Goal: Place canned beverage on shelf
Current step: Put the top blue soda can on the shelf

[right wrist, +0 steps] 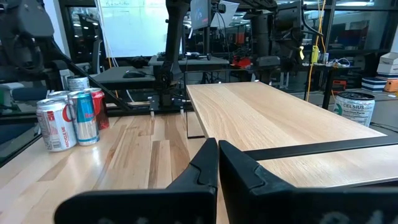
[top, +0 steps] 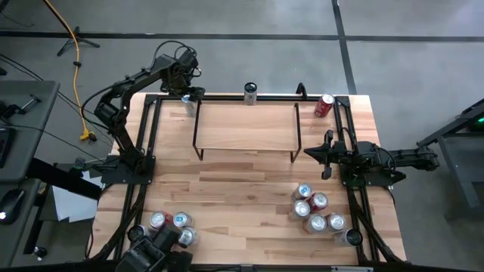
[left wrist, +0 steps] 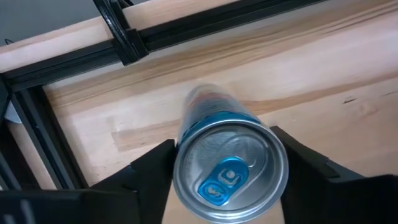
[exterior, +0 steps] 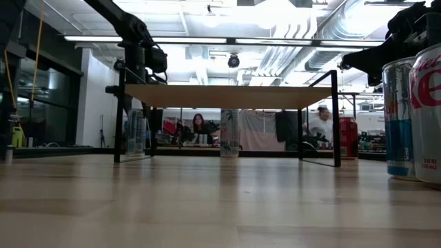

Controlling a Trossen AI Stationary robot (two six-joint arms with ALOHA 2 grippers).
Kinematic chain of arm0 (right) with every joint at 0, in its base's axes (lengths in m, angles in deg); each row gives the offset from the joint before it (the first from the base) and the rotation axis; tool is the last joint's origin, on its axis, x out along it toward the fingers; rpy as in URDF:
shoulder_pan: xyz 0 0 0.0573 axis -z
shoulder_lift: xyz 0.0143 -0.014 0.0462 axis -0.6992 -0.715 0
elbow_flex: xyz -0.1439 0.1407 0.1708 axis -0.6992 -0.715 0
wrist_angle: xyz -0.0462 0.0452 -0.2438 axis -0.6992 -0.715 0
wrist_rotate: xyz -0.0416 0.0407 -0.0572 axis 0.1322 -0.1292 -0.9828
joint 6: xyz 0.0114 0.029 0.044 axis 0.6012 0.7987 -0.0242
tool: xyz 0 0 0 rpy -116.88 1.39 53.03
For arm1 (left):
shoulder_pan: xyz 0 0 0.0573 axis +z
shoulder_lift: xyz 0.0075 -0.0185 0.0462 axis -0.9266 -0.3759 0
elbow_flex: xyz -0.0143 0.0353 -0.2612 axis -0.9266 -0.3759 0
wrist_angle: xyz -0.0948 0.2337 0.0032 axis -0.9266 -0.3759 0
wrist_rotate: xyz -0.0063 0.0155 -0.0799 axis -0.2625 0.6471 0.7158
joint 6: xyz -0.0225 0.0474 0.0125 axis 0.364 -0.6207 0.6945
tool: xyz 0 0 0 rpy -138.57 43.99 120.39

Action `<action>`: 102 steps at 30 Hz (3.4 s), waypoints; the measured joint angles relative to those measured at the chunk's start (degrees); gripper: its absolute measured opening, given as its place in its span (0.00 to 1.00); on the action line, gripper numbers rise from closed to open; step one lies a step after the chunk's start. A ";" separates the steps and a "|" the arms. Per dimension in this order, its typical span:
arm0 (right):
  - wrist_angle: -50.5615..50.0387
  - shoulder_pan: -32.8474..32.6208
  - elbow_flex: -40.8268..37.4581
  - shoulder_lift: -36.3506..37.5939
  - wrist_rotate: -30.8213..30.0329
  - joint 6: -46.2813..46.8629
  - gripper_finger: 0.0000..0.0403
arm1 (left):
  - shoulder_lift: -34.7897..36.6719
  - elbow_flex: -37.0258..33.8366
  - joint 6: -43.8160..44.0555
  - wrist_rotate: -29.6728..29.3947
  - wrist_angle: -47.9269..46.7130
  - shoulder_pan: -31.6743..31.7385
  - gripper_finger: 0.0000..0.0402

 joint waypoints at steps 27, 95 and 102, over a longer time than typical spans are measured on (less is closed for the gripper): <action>0.02 0.00 0.00 0.00 0.02 0.00 0.00 | 9.92 2.21 -1.99 -0.02 -2.67 2.54 0.39; 0.00 0.00 0.00 -0.02 0.00 0.00 0.00 | 6.45 26.27 -8.00 0.48 -25.53 -38.91 0.40; 0.00 0.00 0.00 -0.02 0.00 0.00 0.00 | 6.01 26.40 -8.19 1.11 -25.57 -38.93 0.40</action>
